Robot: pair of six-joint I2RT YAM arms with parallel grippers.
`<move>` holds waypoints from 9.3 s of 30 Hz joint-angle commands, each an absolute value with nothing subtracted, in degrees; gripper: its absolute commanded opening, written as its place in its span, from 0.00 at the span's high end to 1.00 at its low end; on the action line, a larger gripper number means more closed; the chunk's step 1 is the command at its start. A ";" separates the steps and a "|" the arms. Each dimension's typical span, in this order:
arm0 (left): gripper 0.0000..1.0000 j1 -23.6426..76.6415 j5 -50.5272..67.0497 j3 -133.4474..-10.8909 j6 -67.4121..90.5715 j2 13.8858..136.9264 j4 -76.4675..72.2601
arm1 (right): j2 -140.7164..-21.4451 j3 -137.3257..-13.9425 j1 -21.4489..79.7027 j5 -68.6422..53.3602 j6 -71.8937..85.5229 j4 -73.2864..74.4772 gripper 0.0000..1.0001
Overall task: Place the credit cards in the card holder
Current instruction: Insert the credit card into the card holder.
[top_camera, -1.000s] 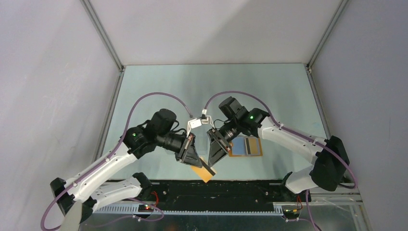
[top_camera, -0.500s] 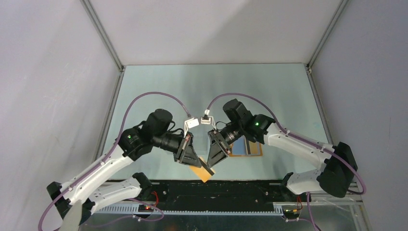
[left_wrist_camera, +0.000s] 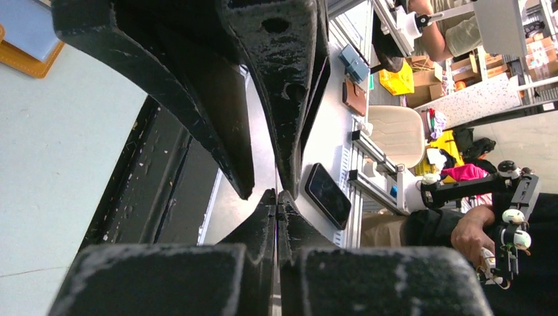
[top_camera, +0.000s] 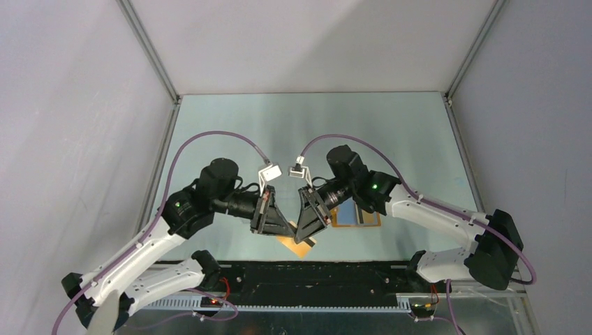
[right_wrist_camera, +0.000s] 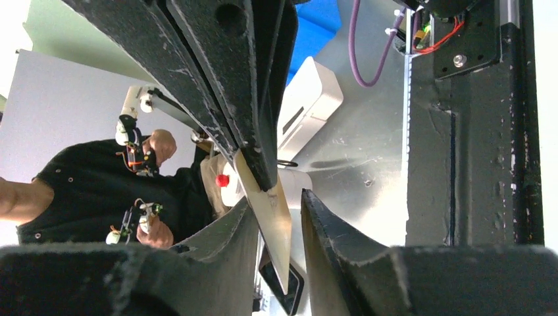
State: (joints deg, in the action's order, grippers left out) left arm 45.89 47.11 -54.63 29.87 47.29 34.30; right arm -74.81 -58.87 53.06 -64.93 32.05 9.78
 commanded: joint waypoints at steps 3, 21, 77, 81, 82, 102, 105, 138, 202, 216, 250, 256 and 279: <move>1.00 46.24 47.49 -53.08 31.82 46.44 30.11 | -73.74 -58.80 53.35 -65.31 34.84 4.65 0.89; 0.27 46.29 6.19 -50.21 43.27 56.65 24.98 | -65.92 -47.59 19.82 -52.75 24.60 23.00 1.00; 1.00 52.40 0.35 -66.36 49.31 110.58 21.59 | -79.22 -29.80 8.68 -30.54 31.73 1.80 1.00; 1.00 52.42 0.58 -66.37 49.26 110.74 21.60 | -78.64 -29.14 8.76 -32.48 32.96 0.62 1.00; 1.00 52.39 0.60 -66.36 49.29 110.85 21.57 | -78.13 -29.10 8.78 -32.59 33.00 0.58 1.00; 1.00 51.78 0.86 -64.75 50.06 108.63 21.66 | -76.16 -26.88 7.16 -36.24 33.60 -3.21 1.00; 0.99 51.78 1.04 -64.34 50.10 107.64 21.69 | -77.53 -26.49 7.28 -37.35 34.05 -5.50 1.00; 1.00 50.75 2.04 -63.25 50.63 108.21 21.89 | -80.41 -26.12 9.40 -32.33 34.36 -4.66 1.00; 1.00 49.50 3.80 -63.28 50.60 109.99 21.89 | -83.98 -22.67 9.30 -40.90 37.31 -1.67 1.00; 1.00 49.41 4.21 -63.47 50.38 110.20 21.97 | -89.64 -28.66 9.72 -41.12 34.48 -1.57 1.00; 1.00 49.42 4.55 -63.39 50.28 110.22 21.91 | -86.43 -39.07 20.25 -21.60 28.08 20.89 0.35; 1.00 49.44 4.67 -63.46 50.28 110.38 21.93 | -86.86 -41.74 23.68 -15.43 26.37 24.72 0.23; 1.00 49.33 4.86 -63.55 50.25 110.61 21.93 | -82.66 -45.16 27.38 -8.30 24.57 30.41 0.13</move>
